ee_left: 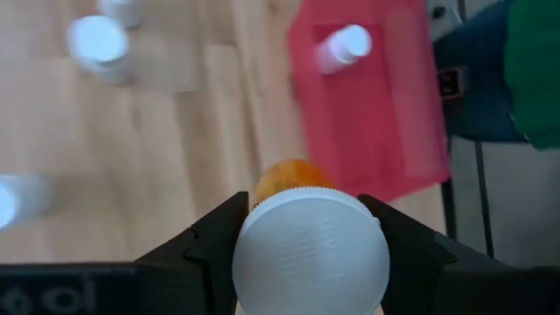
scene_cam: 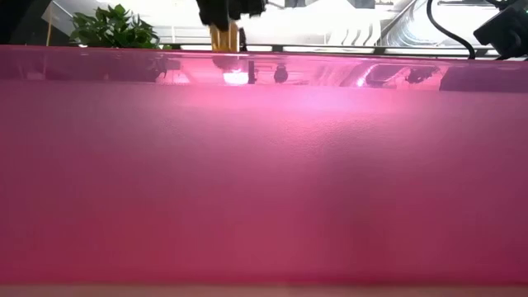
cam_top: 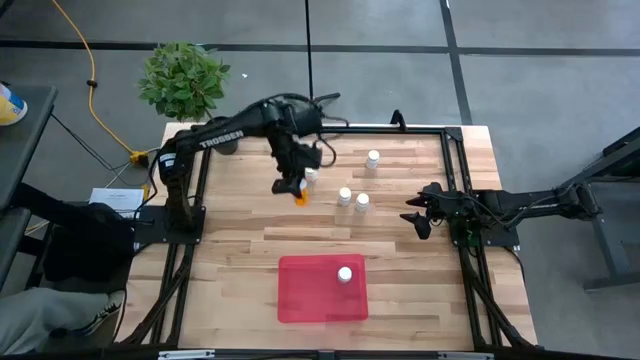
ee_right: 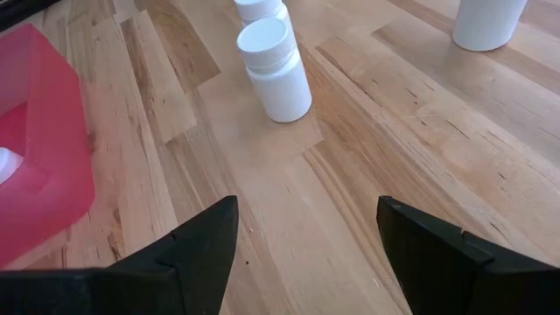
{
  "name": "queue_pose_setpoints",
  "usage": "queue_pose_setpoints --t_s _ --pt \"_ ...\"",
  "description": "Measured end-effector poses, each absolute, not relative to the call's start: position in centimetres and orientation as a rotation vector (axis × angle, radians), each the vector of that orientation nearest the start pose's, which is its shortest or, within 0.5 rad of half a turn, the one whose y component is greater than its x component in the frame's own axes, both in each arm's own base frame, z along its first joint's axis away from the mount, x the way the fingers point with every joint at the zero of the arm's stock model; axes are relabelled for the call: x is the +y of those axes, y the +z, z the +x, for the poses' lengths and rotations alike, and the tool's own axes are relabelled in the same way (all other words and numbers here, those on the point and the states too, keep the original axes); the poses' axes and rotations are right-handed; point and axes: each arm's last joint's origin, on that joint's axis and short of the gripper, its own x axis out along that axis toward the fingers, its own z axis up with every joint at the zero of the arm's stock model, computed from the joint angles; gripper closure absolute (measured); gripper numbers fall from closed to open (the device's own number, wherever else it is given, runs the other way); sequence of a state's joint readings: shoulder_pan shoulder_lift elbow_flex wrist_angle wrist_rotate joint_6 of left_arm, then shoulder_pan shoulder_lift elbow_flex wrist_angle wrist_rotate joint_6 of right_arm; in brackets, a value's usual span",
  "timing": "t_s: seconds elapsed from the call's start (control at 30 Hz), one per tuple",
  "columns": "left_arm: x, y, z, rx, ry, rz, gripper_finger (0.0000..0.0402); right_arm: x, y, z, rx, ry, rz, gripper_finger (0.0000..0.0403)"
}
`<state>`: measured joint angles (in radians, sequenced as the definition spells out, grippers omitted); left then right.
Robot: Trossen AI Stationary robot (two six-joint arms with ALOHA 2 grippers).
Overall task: Pick and place pill bottles into a basket
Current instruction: Put the orange pill bottle into the pink bin
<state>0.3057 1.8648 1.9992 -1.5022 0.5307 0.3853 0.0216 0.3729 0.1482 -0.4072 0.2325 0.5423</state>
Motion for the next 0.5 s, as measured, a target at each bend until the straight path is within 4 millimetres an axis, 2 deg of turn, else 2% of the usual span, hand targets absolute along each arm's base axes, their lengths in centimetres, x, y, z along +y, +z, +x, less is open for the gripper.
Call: queue_pose_setpoints --t_s 0.27,0.5 --pt "2.4 35.9 35.3 1.223 -0.462 -0.135 0.0151 -0.4 14.7 10.4 0.560 -0.351 0.448 0.0139" --pt "-2.7 36.3 36.8 1.123 -0.466 -0.128 0.0172 -0.3 14.7 10.4 0.570 -0.319 0.456 0.0139"
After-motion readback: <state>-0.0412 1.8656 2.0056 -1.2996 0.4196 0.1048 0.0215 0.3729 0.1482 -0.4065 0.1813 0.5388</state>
